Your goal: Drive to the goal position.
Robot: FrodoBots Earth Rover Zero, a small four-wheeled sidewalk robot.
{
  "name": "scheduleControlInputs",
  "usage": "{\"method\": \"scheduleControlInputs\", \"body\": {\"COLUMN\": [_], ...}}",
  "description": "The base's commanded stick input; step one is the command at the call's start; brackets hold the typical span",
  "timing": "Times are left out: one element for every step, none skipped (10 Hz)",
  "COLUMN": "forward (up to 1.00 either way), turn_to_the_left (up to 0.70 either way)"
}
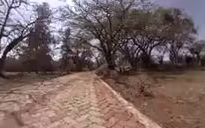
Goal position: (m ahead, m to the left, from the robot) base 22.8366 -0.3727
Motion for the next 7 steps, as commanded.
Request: {"method": "scheduleControlInputs", "body": {"forward": [1.00, 1.00, 1.00, 1.00, 1.00, 1.00, 1.00], "turn_to_the_left": [0.00, 0.00, 0.00, 0.00, 0.00, 0.00, 0.00]}}
